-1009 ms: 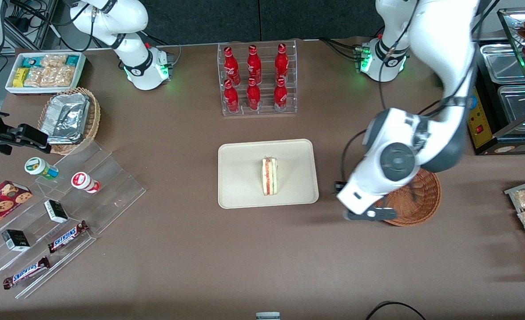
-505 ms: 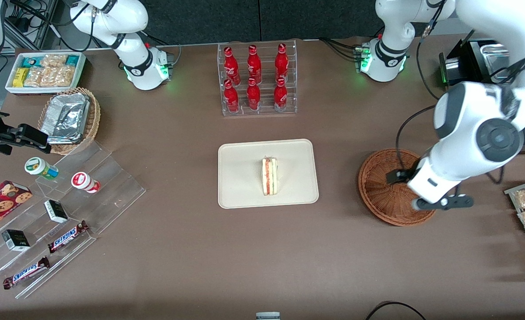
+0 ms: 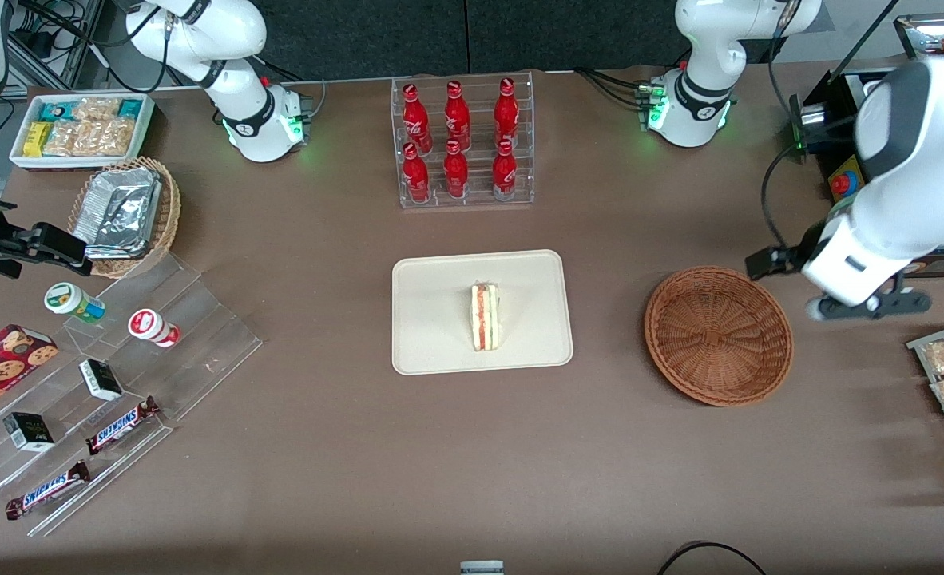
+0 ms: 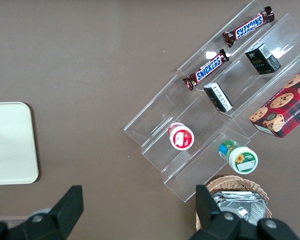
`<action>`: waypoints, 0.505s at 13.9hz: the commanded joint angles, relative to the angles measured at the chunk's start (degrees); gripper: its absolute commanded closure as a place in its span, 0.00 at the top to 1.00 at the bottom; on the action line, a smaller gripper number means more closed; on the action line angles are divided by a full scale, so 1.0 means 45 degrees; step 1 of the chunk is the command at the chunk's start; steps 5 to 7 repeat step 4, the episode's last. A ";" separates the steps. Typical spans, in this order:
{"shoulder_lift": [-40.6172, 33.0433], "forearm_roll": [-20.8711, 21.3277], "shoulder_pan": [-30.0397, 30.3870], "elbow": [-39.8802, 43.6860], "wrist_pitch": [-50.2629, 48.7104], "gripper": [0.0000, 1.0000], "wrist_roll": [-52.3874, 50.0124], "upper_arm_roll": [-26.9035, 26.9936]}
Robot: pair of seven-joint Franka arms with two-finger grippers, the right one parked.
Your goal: Place sandwich from basket to tray
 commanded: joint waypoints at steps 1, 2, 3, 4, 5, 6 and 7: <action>-0.1429 -0.0173 0.0279 -0.0524 -0.0576 1.00 0.0193 -0.0136; -0.1683 -0.0076 0.0396 -0.0524 -0.0713 1.00 0.0193 -0.0116; -0.1782 -0.0075 0.0493 -0.0504 -0.0734 1.00 0.0213 -0.0096; -0.1783 -0.0075 0.0494 -0.0504 -0.0715 1.00 0.0232 -0.0057; -0.1783 -0.0075 0.0494 -0.0504 -0.0715 1.00 0.0232 -0.0057; -0.1783 -0.0075 0.0494 -0.0504 -0.0715 1.00 0.0232 -0.0057; -0.1783 -0.0075 0.0494 -0.0504 -0.0715 1.00 0.0232 -0.0057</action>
